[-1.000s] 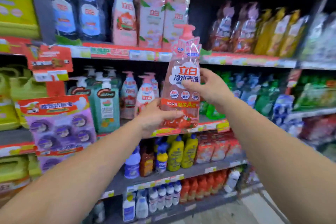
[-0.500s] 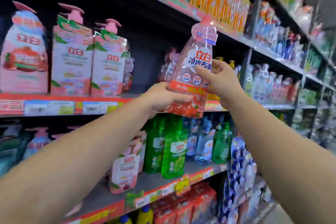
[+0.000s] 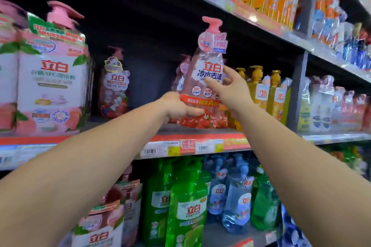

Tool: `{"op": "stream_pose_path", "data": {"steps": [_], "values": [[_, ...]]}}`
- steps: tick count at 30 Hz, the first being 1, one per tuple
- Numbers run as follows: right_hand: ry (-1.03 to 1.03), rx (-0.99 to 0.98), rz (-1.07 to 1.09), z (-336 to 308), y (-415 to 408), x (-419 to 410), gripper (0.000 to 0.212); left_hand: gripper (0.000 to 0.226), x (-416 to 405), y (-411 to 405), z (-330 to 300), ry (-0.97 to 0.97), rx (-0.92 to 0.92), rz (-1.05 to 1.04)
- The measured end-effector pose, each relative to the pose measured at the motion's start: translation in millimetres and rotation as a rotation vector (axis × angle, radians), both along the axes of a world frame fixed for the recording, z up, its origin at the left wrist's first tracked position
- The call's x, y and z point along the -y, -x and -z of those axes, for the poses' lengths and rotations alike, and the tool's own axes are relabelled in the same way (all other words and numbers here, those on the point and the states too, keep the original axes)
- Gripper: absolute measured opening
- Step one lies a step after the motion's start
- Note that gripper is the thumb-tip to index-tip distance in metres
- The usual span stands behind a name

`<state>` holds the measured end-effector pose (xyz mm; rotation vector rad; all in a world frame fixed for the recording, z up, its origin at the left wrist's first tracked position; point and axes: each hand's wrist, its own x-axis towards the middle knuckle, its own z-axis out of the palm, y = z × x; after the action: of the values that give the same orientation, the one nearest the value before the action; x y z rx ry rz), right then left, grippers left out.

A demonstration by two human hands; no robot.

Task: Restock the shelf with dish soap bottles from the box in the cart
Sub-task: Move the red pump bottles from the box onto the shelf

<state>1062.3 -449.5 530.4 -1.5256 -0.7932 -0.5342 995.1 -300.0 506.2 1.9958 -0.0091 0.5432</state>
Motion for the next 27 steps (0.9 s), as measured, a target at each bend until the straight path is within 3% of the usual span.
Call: {"op": "stream_pose_path", "data": {"steps": [7,10,12,14,18,27], "values": [[0.179,0.061,-0.171,7.9,-90.8,-28.8,0.039,0.046,-12.4,-63.2,10.5,0.018,-0.117,-0.221],[0.26,0.065,-0.23,15.7,-121.6,-25.3,0.046,0.037,-11.6,-77.4,10.6,-0.008,-0.154,-0.29],[0.328,0.101,-0.161,19.9,-137.1,-12.0,0.04,0.034,-10.2,-86.2,9.0,-0.021,-0.167,-0.344],[0.487,0.181,-0.023,24.1,-154.6,4.9,0.025,0.039,-8.3,-95.6,8.8,-0.041,-0.183,-0.396],[0.914,0.224,0.083,32.8,-178.6,25.0,0.036,0.039,-2.1,-107.4,6.7,-0.041,-0.244,-0.456],[0.957,0.322,0.135,31.0,-184.8,30.6,0.035,0.044,-1.3,-109.5,10.1,0.052,-0.272,-0.43]]}}
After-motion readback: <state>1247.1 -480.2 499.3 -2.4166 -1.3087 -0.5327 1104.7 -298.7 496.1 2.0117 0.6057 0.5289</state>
